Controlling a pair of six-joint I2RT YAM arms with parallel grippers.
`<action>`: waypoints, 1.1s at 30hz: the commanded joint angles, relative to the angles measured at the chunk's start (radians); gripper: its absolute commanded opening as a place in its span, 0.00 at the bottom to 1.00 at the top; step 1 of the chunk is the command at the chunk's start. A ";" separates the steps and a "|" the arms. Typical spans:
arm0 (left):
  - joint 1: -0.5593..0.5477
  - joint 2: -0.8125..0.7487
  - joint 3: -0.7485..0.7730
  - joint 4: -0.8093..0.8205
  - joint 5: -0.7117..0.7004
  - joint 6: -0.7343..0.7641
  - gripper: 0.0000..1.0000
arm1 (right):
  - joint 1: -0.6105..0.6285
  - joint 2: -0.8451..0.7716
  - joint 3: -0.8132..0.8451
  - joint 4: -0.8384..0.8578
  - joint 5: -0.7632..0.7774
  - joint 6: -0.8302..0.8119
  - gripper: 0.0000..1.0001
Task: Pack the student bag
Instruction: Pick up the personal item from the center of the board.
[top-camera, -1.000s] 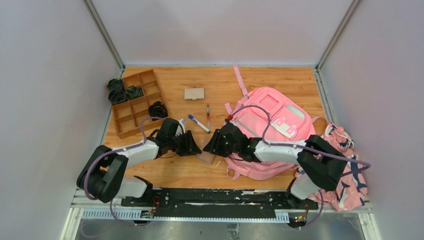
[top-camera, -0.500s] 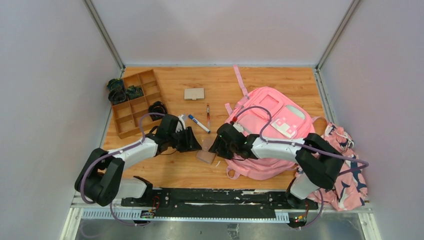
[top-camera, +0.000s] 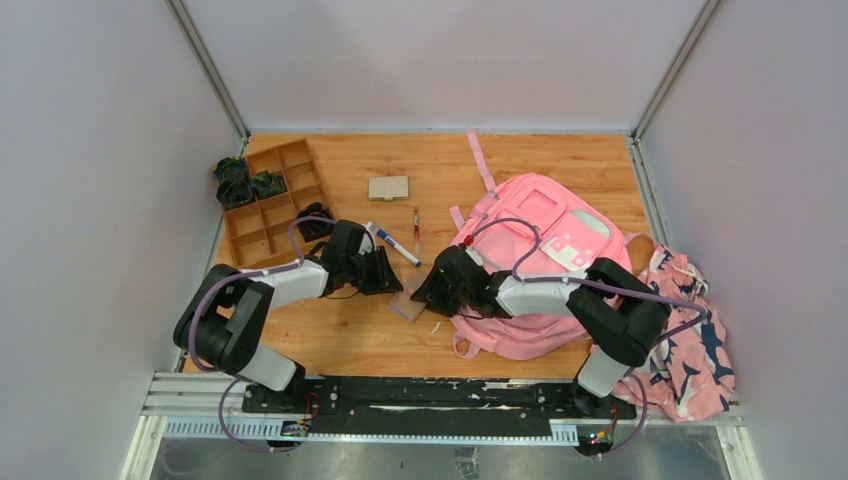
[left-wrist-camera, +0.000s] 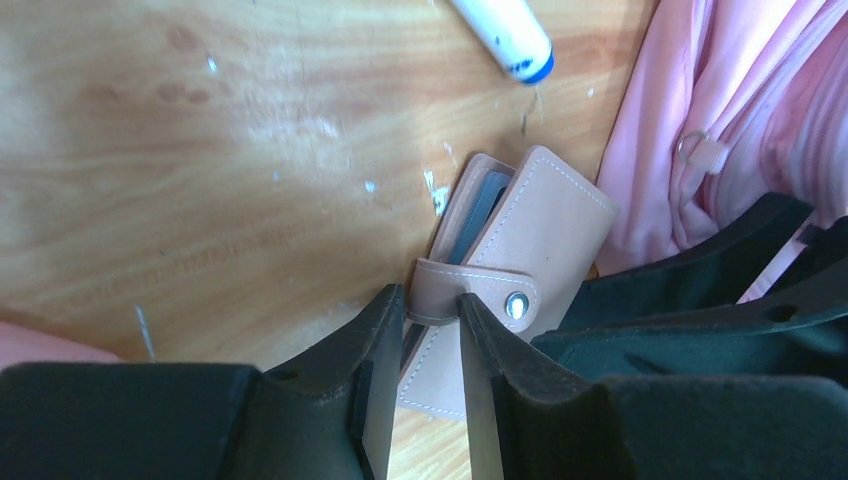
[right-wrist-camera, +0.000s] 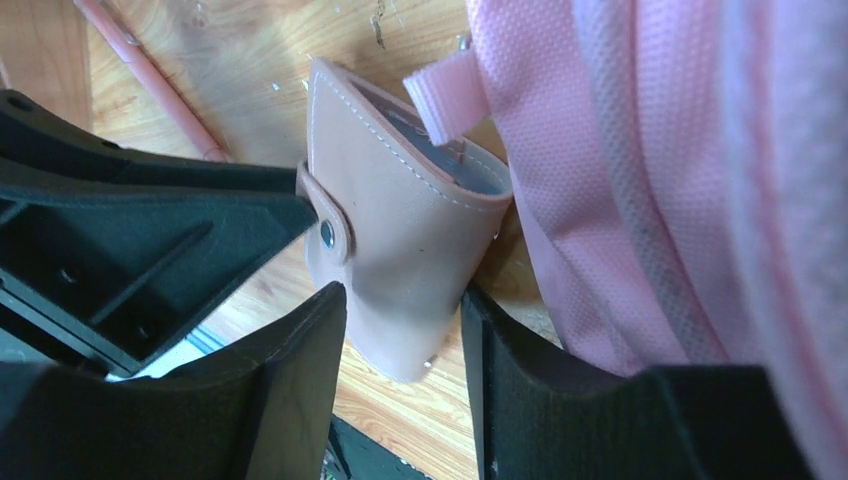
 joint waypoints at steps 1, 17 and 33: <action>-0.006 0.058 -0.014 -0.001 -0.017 0.034 0.32 | -0.026 0.105 -0.090 0.197 -0.097 0.024 0.48; -0.005 -0.206 0.090 -0.316 -0.158 0.128 0.42 | -0.028 -0.157 -0.024 0.001 -0.027 -0.246 0.00; -0.005 -0.779 -0.005 -0.270 -0.043 -0.192 1.00 | -0.140 -0.411 -0.036 0.102 -0.106 -0.347 0.00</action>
